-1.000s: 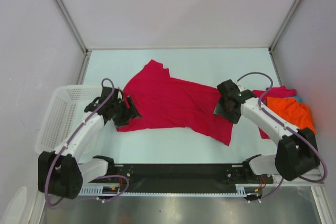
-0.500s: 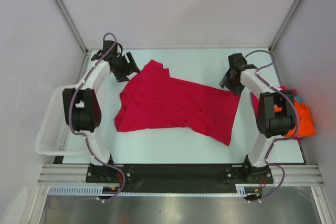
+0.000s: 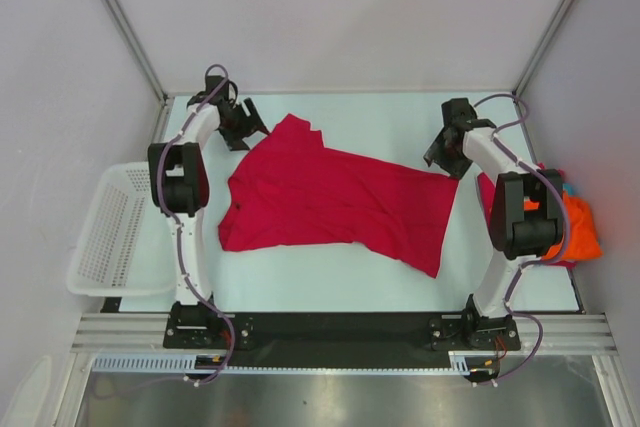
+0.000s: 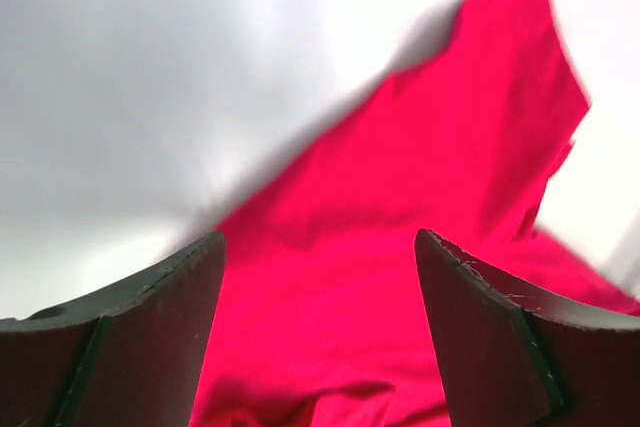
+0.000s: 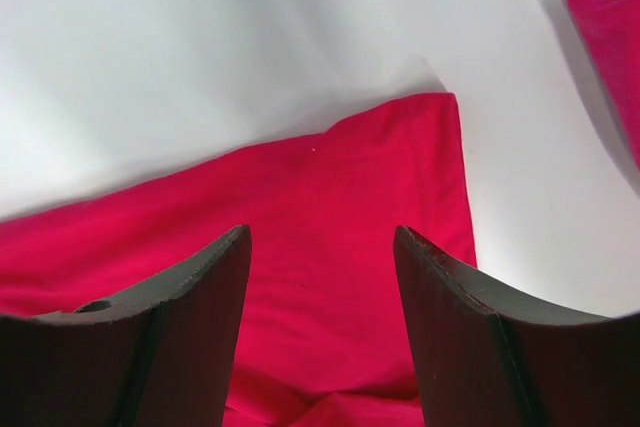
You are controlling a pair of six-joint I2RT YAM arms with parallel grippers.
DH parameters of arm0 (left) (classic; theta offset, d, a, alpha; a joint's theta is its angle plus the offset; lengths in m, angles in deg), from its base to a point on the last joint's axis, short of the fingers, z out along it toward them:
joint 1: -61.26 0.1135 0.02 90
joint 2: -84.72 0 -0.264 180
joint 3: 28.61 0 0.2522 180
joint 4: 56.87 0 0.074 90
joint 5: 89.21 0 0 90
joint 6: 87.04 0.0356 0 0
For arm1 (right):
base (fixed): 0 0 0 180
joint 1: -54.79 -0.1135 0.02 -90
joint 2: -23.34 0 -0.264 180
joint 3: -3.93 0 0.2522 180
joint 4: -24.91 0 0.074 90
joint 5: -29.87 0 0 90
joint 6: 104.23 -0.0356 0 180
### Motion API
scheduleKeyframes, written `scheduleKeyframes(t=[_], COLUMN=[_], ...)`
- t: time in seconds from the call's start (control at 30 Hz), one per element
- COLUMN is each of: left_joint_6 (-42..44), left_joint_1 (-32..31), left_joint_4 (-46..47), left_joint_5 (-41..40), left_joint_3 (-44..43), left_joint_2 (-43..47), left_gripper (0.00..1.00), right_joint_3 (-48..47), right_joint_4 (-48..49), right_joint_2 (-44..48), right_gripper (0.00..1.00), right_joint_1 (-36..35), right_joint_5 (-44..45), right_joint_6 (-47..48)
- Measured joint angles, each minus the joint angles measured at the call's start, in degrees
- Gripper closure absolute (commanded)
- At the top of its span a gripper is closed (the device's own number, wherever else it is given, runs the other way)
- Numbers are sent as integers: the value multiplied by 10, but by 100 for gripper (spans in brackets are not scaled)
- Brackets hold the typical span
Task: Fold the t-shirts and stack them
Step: Fold the other side of the tshirt into a rectangle
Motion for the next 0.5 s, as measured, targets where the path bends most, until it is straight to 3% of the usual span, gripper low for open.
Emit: scheduleKeyframes(t=[0.3, 0.5], left_joint_6=[-11, -30], left_joint_1=[34, 49], left_joint_4=[8, 21], left_joint_5=[6, 32], left_joint_3=[-117, -123], left_joint_2=[-84, -97], left_gripper=[19, 22], right_joint_3=[34, 46], right_joint_4=[-16, -27], right_joint_2=[20, 21], right_gripper=[36, 36], right_joint_1=[-6, -11], right_joint_5=[4, 10], right_joint_6=[0, 0])
